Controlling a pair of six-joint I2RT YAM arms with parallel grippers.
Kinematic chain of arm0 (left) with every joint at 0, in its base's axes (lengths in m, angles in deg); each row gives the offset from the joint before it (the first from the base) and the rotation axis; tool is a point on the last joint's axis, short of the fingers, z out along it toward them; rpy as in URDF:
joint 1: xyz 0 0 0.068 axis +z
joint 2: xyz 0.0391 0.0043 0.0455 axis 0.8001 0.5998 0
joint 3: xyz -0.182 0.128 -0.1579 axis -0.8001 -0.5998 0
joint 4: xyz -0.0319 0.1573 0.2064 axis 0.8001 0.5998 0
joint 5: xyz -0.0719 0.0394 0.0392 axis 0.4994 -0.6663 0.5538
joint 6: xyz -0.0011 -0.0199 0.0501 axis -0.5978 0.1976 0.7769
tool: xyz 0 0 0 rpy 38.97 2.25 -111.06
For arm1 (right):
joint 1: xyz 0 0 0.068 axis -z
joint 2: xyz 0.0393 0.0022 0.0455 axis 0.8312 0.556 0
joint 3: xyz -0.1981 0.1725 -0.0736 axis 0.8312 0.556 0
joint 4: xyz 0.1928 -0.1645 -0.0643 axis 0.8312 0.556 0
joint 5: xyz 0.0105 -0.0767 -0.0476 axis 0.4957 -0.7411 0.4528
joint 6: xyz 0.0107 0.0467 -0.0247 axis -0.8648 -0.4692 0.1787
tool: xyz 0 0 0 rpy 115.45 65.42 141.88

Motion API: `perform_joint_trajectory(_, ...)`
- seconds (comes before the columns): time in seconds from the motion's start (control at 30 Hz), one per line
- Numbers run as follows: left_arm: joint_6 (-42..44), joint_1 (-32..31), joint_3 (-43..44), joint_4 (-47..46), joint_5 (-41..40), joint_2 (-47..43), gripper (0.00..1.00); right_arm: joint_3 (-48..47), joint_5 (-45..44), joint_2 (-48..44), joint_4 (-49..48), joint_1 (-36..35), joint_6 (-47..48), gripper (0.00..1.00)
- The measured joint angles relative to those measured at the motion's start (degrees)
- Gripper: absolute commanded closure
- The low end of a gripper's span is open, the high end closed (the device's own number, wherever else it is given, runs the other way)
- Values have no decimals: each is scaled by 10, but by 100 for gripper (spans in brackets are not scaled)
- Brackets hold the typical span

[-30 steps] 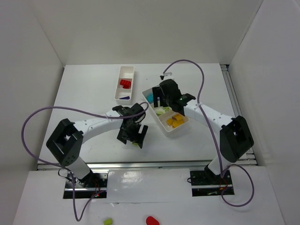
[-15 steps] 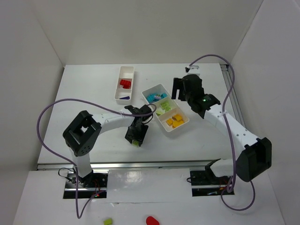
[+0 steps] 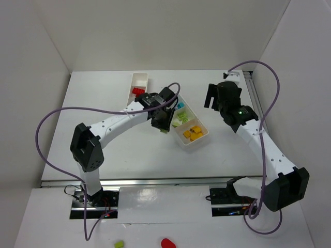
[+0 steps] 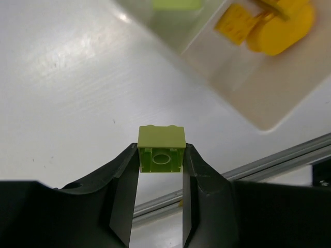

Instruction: Sort the legos into containers by color

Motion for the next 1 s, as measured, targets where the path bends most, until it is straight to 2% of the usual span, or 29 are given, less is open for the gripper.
perform_joint_trajectory(0.23,16,7,194,13,3,90,61,-1,-5,-26,31,31,4,12)
perform_joint_trajectory(0.3,22,10,230,10,6,127,56,-1,-7,-29,45,34,5,12)
perform_joint_trajectory(0.37,25,11,269,17,6,171,32,-3,-10,-33,62,38,6,12)
perform_joint_trajectory(0.4,25,12,289,17,5,194,10,-5,-13,-35,68,40,6,11)
perform_joint_trajectory(0.47,28,15,322,17,5,233,3,-11,-21,-41,79,45,6,8)
perform_joint_trajectory(0.6,26,20,346,25,7,260,3,-27,-46,-53,98,61,-9,1)
perform_joint_trajectory(0.73,26,30,335,27,9,219,1,-41,-94,-46,143,96,-61,1)
perform_joint_trajectory(1.0,23,101,183,24,-35,-56,0,-37,-137,-17,203,170,-171,1)
